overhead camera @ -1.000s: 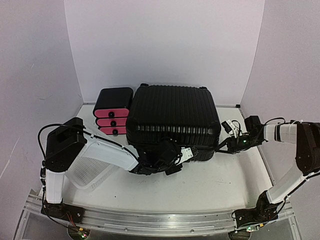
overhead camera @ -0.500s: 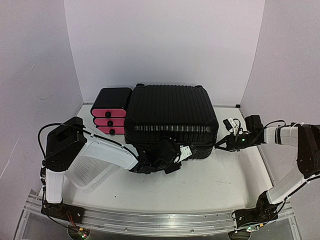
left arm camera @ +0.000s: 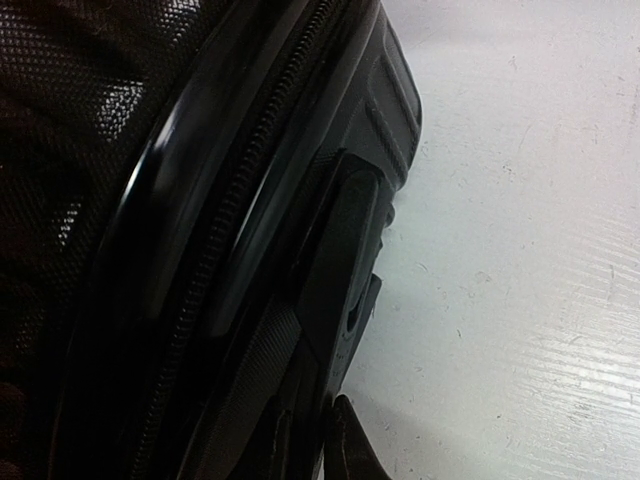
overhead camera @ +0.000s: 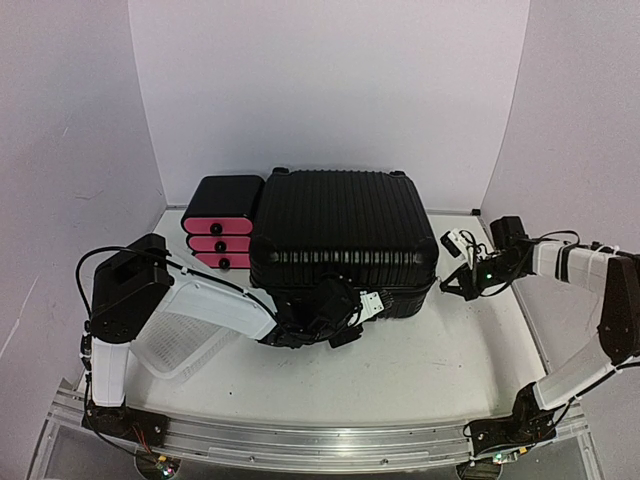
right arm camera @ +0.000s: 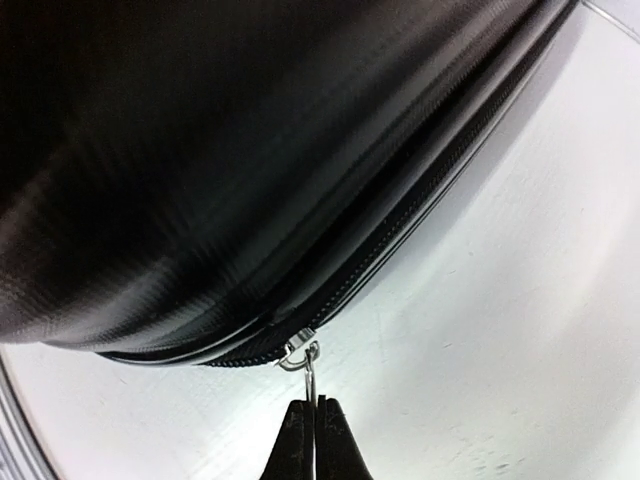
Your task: Open, take out, and arrange the luggage
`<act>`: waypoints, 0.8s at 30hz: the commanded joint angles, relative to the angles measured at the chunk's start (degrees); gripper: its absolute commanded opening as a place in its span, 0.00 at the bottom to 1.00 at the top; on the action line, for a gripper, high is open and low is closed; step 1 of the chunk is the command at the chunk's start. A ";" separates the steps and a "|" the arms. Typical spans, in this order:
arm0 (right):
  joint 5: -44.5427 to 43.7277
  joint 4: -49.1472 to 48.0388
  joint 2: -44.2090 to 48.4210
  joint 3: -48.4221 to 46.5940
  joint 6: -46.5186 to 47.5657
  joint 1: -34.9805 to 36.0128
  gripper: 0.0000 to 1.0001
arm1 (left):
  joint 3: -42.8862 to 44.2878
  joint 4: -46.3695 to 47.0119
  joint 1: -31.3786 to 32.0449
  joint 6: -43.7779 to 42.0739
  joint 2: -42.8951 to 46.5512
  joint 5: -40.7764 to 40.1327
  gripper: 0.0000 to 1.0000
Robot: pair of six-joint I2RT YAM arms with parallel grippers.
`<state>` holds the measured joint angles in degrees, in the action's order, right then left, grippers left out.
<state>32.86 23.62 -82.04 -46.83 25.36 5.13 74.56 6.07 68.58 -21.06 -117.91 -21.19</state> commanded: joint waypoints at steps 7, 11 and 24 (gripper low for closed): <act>-7.25 -11.84 -10.68 -10.97 6.27 -3.23 0.00 | -2.50 -3.35 0.23 3.58 0.70 -6.84 0.00; -0.35 -17.69 -15.43 -13.20 3.27 -4.70 0.00 | -3.40 -3.42 0.42 3.75 0.67 -7.32 0.00; 6.56 -20.21 -39.14 -39.20 4.67 -6.40 0.00 | -3.25 -4.28 1.24 2.16 -0.46 -7.69 0.00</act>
<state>41.36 8.12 -116.01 -77.49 30.24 0.60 73.34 7.88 69.38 -21.65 -117.91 -22.74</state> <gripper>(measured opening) 0.020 0.100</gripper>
